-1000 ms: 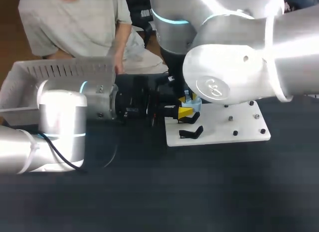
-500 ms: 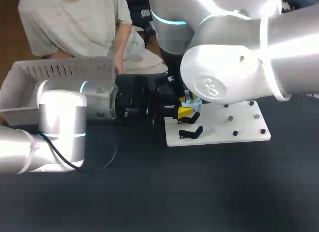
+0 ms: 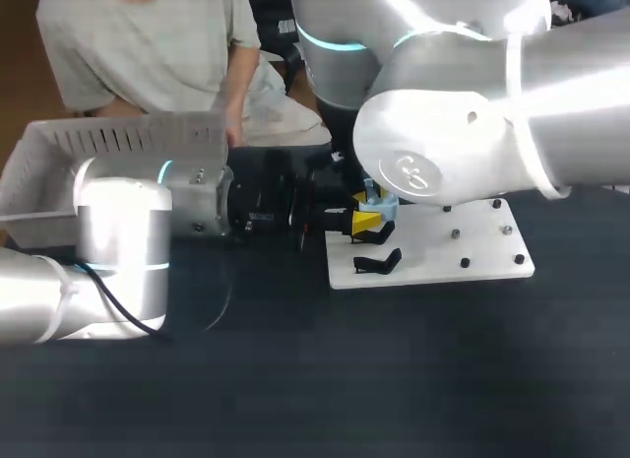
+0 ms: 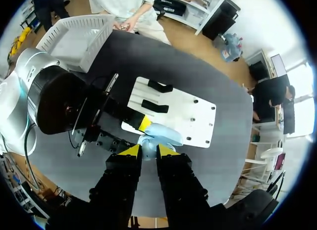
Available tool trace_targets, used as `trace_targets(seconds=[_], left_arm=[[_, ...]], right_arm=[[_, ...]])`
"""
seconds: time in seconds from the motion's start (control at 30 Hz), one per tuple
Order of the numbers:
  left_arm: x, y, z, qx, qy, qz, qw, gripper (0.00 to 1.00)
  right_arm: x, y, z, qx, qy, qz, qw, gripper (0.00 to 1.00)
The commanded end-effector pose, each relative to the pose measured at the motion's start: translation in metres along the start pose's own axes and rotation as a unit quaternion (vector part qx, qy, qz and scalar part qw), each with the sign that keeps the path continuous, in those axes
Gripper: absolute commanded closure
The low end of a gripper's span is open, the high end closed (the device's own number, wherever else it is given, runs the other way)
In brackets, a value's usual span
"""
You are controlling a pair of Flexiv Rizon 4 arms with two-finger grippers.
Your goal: Pick up each earbud case from the left stands, insert the matching earbuds, close the lid, and place the case in the box.
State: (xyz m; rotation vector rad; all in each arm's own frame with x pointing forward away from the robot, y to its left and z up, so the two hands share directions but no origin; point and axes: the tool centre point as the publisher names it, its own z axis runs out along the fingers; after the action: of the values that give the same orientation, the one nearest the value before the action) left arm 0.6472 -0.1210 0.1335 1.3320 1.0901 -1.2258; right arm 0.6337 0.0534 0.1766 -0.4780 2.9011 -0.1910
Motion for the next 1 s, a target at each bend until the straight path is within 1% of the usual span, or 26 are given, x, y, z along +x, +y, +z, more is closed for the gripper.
trace_targets(seconds=[0.03,0.4,0.43,0.47,0.5,0.53,0.57,0.6,0.63,0.67,0.83,0.87,1.0], left_arm=[[0.0,0.0,0.0,0.0,0.0,0.0,1.0,1.0],[0.0,0.0,0.0,0.0,0.0,0.0,1.0,1.0],[0.0,0.0,0.0,0.0,0.0,0.0,1.0,1.0],[0.0,0.0,0.0,0.0,0.0,0.0,1.0,1.0],[0.0,0.0,0.0,0.0,0.0,0.0,1.0,1.0],[0.0,0.0,0.0,0.0,0.0,0.0,1.0,1.0],[0.0,0.0,0.0,0.0,0.0,0.0,1.0,1.0],[0.0,0.0,0.0,0.0,0.0,0.0,1.0,1.0],[0.0,0.0,0.0,0.0,0.0,0.0,1.0,1.0],[0.0,0.0,0.0,0.0,0.0,0.0,1.0,1.0],[0.0,0.0,0.0,0.0,0.0,0.0,1.0,1.0],[0.0,0.0,0.0,0.0,0.0,0.0,1.0,1.0],[0.0,0.0,0.0,0.0,0.0,0.0,1.0,1.0]], right_arm=[[-0.001,0.0,0.002,0.0,0.003,-0.001,1.0,1.0],[-0.003,-0.001,0.005,-0.002,0.011,-0.002,1.0,1.0],[-0.003,-0.001,0.005,-0.004,0.011,-0.001,1.0,0.93],[-0.003,-0.002,0.004,-0.004,0.01,0.0,1.0,0.74],[-0.003,-0.002,0.003,-0.004,0.01,0.0,1.0,0.6],[-0.003,-0.002,0.002,-0.004,0.009,0.0,1.0,0.51],[-0.003,-0.002,0.002,-0.005,0.009,0.0,1.0,0.35],[-0.003,-0.002,0.002,-0.005,0.008,0.001,1.0,0.24],[-0.002,-0.003,0.0,-0.006,0.008,0.001,1.0,0.08],[-0.002,-0.003,-0.001,-0.007,0.007,0.002,1.0,0.0],[0.002,-0.006,-0.019,-0.026,-0.015,0.012,0.999,0.0],[0.0,-0.01,-0.023,-0.037,-0.017,0.024,0.999,0.0],[-0.013,-0.029,-0.024,-0.046,-0.02,0.071,0.996,0.0]])
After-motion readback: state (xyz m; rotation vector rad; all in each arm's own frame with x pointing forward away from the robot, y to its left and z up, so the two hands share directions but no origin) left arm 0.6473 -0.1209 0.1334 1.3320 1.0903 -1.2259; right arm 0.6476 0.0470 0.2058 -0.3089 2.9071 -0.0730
